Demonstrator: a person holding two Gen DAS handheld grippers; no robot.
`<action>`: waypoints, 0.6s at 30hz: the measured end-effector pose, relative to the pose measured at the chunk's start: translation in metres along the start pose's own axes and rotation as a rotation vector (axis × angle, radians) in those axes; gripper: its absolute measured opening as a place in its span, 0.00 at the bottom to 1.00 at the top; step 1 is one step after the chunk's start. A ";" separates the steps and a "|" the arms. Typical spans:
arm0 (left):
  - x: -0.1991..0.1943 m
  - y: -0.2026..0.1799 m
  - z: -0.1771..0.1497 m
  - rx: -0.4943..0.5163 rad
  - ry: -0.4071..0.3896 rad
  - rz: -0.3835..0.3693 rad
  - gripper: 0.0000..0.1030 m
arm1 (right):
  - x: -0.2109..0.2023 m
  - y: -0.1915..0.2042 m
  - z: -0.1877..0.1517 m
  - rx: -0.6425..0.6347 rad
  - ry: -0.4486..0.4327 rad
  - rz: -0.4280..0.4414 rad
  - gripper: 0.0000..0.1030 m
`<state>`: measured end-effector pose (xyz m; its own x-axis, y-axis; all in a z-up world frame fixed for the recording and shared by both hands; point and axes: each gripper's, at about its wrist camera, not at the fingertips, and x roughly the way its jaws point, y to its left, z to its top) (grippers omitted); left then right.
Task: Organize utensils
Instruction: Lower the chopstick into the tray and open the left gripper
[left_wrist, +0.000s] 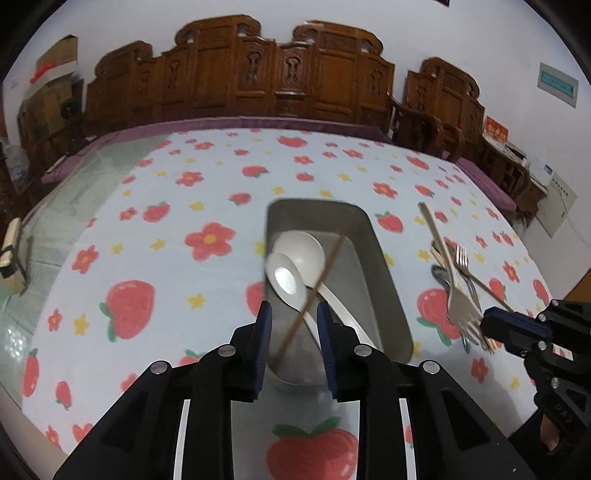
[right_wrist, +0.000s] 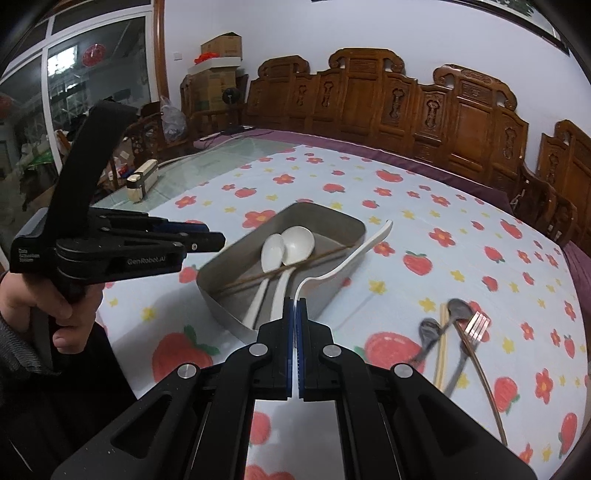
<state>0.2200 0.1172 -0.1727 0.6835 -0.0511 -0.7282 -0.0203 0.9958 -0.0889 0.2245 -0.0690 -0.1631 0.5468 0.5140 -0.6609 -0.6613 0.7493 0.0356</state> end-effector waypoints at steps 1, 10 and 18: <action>-0.002 0.002 0.001 -0.001 -0.007 0.005 0.29 | 0.002 0.002 0.002 -0.003 -0.001 0.007 0.02; -0.017 0.037 0.010 -0.050 -0.051 0.044 0.35 | 0.044 0.010 0.027 0.015 0.026 0.109 0.02; -0.016 0.037 0.010 -0.055 -0.047 0.035 0.35 | 0.084 0.013 0.032 0.040 0.069 0.158 0.02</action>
<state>0.2157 0.1554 -0.1579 0.7153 -0.0111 -0.6988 -0.0844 0.9912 -0.1021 0.2784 -0.0031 -0.1941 0.4002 0.5978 -0.6947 -0.7146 0.6781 0.1718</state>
